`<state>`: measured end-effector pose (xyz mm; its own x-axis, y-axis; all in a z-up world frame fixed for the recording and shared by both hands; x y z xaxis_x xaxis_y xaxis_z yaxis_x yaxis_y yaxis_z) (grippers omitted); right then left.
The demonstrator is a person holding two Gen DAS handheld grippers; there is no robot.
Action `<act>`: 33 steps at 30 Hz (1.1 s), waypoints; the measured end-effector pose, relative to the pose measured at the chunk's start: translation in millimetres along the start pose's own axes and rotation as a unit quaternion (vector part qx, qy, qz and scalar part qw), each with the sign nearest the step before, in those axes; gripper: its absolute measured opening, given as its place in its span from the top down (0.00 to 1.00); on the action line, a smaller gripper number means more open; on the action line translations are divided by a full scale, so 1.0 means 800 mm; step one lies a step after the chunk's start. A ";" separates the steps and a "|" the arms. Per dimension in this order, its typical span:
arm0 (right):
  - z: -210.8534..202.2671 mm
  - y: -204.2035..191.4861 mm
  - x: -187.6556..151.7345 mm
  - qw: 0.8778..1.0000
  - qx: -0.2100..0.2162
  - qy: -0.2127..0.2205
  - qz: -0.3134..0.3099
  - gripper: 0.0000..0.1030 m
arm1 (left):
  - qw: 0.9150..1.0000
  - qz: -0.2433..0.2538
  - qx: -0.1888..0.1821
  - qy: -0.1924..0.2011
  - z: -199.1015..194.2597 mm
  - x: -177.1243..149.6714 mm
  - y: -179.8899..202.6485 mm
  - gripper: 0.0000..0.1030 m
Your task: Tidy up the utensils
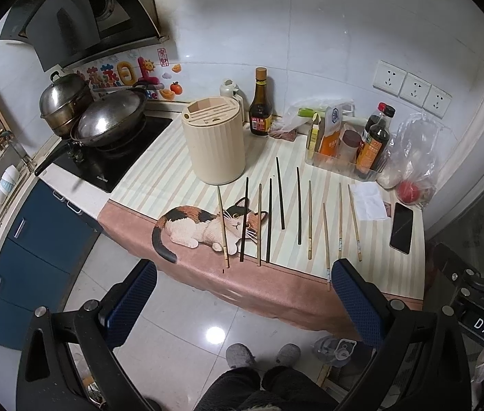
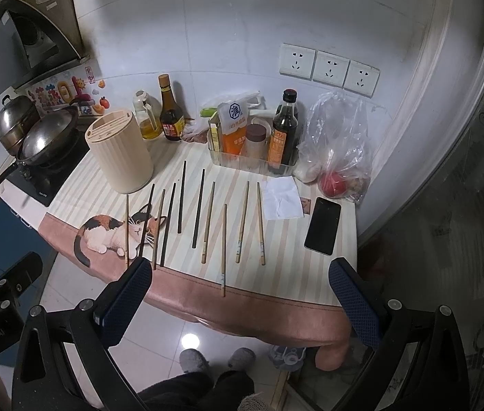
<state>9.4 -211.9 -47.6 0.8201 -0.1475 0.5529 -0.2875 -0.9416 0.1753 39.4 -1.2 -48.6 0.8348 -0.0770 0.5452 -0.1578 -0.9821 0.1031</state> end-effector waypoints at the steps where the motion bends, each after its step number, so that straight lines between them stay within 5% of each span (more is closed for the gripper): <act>1: 0.001 -0.001 0.002 1.000 0.000 -0.001 -0.001 0.00 | 1.000 0.000 0.001 -0.001 0.005 0.001 0.000 0.00; 20: 0.016 -0.009 0.006 1.000 0.002 -0.004 0.011 0.00 | 1.000 0.002 -0.003 -0.004 0.025 0.007 -0.003 0.00; 29: 0.064 -0.036 0.026 0.998 0.002 0.014 0.054 0.00 | 0.999 0.013 0.028 0.033 0.088 0.050 -0.058 0.00; 33: 0.118 -0.056 0.030 0.998 0.008 -0.015 0.063 0.00 | 1.000 -0.003 0.026 0.015 0.138 0.061 -0.092 0.00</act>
<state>88.6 -202.0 -118.7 0.7925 -0.2749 0.5444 -0.3825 -0.9193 0.0928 149.9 48.3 -121.6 0.8199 -0.0662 0.5687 -0.1236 -0.9903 0.0629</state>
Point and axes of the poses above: each gripper's, at about its wrist camera, not at the fingertips, and z roughly the way its jaws point, y to its right, x to its top, the point moved 8 cm from there along z, roughly the way its jaws point, and after that the axes turned 10 degrees about -x, right-handed, at the moved point
